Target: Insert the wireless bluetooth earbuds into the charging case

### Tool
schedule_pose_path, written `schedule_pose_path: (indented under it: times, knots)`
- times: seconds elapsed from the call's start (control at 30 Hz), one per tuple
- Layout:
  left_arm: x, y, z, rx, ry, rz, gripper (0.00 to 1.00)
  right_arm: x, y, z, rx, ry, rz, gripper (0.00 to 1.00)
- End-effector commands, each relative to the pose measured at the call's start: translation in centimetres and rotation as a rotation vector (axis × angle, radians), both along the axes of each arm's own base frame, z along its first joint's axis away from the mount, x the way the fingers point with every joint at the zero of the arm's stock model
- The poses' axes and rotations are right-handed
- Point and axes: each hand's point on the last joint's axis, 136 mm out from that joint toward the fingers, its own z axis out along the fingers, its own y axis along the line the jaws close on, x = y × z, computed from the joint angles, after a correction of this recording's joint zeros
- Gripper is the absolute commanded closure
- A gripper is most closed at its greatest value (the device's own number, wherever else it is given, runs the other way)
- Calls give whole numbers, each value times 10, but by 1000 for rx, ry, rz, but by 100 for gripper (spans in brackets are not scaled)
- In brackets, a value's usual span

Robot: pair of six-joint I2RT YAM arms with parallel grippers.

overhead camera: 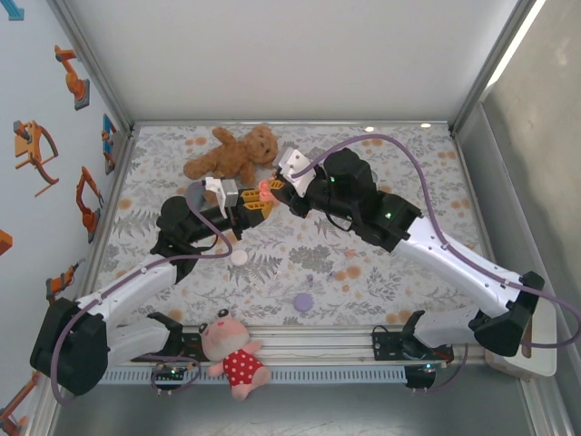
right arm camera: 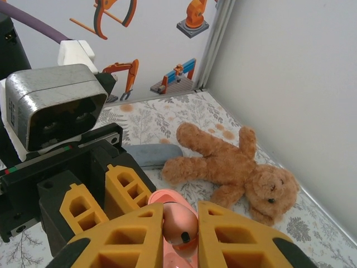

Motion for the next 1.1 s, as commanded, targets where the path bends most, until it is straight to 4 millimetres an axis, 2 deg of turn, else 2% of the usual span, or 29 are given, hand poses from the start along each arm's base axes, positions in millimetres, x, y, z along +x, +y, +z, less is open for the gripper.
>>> schedule_pose_path:
  times: [0.0,0.33,0.73,0.93,1.07]
  knots:
    - [-9,-1,23,-27,-75,-29,100,-1,5,9,9,-24,10,82]
    - [-11,0,23,-27,-74,-30,100,2,13,-10,-32,14,11,82]
    - [-10,1,23,-25,-76,-24,100,-5,15,-19,-58,41,32,82]
    - [-11,1,22,-24,-74,-24,100,-8,14,-19,-53,60,38,77]
    - [-11,1,22,-24,-75,-23,100,-9,12,-13,-37,56,32,69]
